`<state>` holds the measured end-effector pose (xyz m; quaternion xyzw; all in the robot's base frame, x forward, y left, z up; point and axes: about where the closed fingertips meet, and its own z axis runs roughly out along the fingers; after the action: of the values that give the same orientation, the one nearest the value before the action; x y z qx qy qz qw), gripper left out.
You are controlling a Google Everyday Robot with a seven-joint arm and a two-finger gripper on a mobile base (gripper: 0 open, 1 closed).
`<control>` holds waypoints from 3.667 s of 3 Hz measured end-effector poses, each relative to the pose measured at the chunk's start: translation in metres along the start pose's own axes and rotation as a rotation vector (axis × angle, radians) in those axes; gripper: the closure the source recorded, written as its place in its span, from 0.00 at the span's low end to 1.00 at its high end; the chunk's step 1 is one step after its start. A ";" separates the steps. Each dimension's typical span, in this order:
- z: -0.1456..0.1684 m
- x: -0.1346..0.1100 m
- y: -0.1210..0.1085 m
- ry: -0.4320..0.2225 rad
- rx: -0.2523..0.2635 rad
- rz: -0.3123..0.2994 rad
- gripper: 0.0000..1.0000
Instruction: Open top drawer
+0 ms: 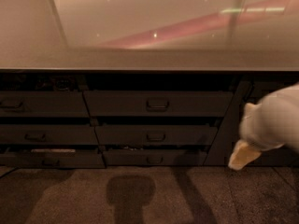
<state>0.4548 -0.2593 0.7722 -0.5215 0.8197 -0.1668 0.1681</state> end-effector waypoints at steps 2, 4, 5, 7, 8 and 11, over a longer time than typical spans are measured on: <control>0.036 0.078 -0.054 -0.210 -0.019 0.263 0.00; 0.042 0.058 -0.060 -0.184 -0.010 0.254 0.00; 0.042 0.014 -0.057 -0.196 0.032 0.196 0.00; 0.039 -0.026 -0.039 -0.242 0.042 0.114 0.00; 0.049 -0.045 -0.029 -0.233 0.011 0.075 0.00; 0.053 -0.120 0.040 -0.199 0.023 -0.169 0.00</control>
Offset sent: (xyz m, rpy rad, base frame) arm 0.0228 -0.0628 -0.0067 0.1814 -0.0691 -0.0971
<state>0.4953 -0.1389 0.7193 -0.6007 0.7503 -0.1371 0.2397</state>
